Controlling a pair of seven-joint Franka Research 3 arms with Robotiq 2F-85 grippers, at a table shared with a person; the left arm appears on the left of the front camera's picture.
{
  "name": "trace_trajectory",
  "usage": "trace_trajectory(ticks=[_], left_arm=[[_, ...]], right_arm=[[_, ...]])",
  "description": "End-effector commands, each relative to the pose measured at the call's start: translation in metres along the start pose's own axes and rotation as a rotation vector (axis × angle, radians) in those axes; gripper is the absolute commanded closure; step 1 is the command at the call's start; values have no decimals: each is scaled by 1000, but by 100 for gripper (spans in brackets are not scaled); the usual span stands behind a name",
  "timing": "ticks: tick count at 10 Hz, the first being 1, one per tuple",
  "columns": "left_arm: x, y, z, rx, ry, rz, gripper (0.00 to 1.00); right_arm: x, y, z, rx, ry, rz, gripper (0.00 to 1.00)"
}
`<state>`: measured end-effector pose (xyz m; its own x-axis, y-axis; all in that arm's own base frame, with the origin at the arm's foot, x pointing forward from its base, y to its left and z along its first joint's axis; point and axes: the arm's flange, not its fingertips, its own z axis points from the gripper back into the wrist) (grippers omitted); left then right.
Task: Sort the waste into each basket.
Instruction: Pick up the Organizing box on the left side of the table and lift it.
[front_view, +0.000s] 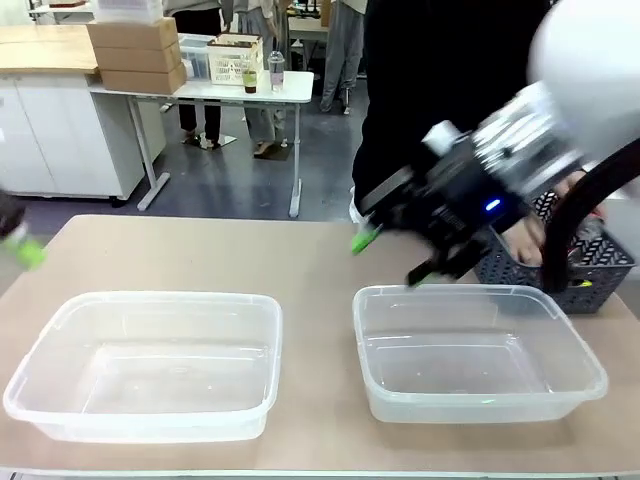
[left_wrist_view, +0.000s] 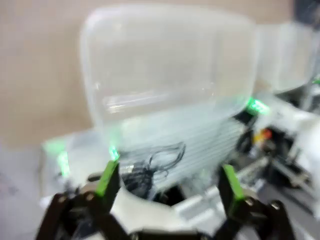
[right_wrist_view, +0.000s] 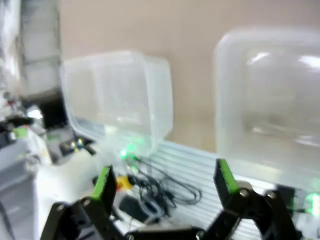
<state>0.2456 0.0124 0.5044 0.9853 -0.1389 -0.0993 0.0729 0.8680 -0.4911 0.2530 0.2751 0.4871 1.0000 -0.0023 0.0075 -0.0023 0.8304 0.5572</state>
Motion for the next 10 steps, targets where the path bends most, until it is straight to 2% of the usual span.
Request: trace_trajectory(ticks=[1, 2, 3, 4, 5, 6, 7, 8, 10], left_arm=[[-6, 3, -1, 5, 206, -139, 0], [0, 0, 0, 0, 0, 0, 0], [0, 0, 0, 0, 0, 0, 0], [0, 0, 0, 0, 0, 0, 0], [0, 0, 0, 0, 0, 0, 0], [-1, 3, -2, 12, 50, -29, 0], [17, 8, -27, 183, -1, 154, 0], [28, 12, -52, 283, 28, 222, 0], [31, 27, -85, 286, -20, 298, 0]], right_arm=[[-4, 30, -27, -66, 79, 162, 0], [-1, 17, 2, 22, 206, 250, 0], [-18, 22, -32, -41, 68, 81, 0], [-18, 22, -32, -41, 68, 81, 0], [-22, 32, -37, -32, 135, 167, 0], [-24, 42, -50, -252, 20, 22, 0], [-19, 77, -94, -483, 62, -29, 0], [-13, 98, -124, -579, 76, -26, 0], [-1, 113, -155, -629, 77, -64, 0]])
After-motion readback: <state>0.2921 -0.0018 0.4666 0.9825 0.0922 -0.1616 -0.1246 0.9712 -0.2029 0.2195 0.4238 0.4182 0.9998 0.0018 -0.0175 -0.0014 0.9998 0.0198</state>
